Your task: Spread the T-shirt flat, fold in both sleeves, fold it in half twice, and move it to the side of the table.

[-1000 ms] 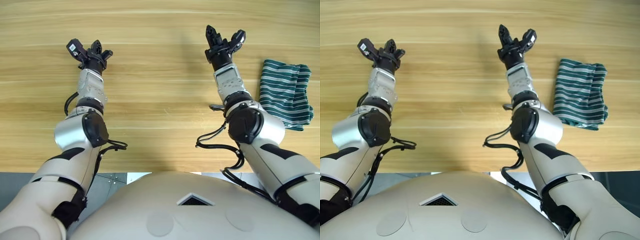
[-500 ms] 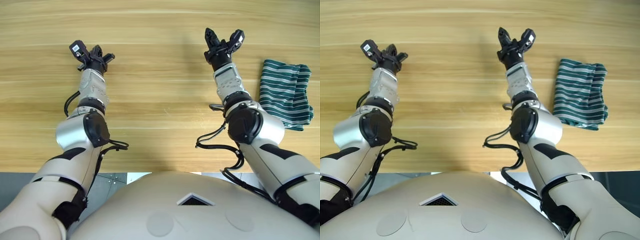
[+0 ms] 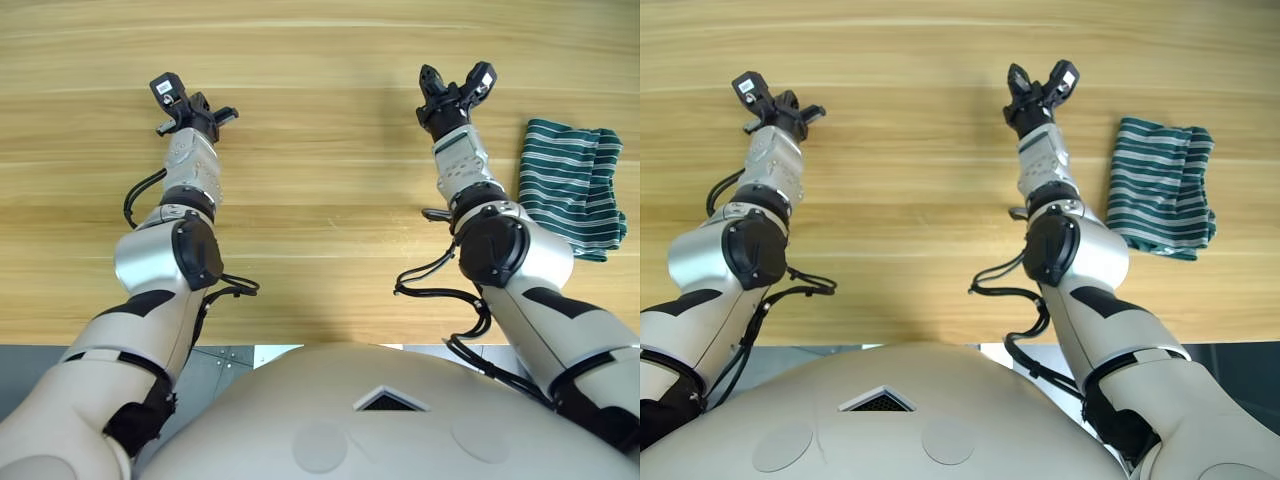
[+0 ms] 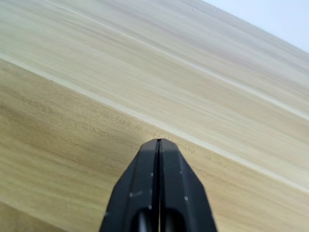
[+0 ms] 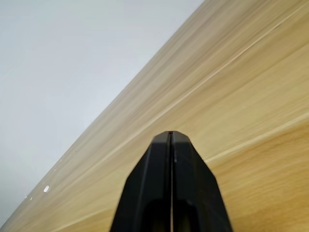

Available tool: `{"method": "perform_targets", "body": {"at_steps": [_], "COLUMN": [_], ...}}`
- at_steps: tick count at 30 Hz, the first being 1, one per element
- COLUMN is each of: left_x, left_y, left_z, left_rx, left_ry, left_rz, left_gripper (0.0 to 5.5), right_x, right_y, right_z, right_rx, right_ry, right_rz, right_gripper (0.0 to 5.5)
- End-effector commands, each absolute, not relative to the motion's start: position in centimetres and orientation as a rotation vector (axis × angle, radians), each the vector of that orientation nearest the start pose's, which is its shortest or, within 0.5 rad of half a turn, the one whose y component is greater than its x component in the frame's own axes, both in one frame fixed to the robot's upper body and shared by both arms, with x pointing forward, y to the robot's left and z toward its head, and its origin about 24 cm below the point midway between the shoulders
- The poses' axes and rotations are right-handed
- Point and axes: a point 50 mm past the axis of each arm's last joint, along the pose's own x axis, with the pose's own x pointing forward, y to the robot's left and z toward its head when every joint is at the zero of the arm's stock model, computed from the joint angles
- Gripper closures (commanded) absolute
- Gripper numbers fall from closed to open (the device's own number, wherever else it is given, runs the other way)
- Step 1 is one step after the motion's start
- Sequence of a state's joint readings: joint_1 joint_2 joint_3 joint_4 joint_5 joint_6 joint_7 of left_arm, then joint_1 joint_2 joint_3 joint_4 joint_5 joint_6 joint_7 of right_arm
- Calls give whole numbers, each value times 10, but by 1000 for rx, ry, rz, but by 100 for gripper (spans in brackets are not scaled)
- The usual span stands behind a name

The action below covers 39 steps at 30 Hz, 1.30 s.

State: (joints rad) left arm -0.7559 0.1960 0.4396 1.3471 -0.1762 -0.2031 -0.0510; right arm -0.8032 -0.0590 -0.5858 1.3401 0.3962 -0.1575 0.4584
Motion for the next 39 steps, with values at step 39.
{"method": "perform_targets", "body": {"at_steps": [39], "left_x": [350], "left_y": [211], "left_z": [4], "left_rx": [-289], "left_ry": [348], "left_rz": [259], "left_gripper": [550], "right_x": [360], "right_y": [-154], "right_z": [16], "right_rx": [748], "right_ry": [208], "right_rz": [97], "right_gripper": [547]}}
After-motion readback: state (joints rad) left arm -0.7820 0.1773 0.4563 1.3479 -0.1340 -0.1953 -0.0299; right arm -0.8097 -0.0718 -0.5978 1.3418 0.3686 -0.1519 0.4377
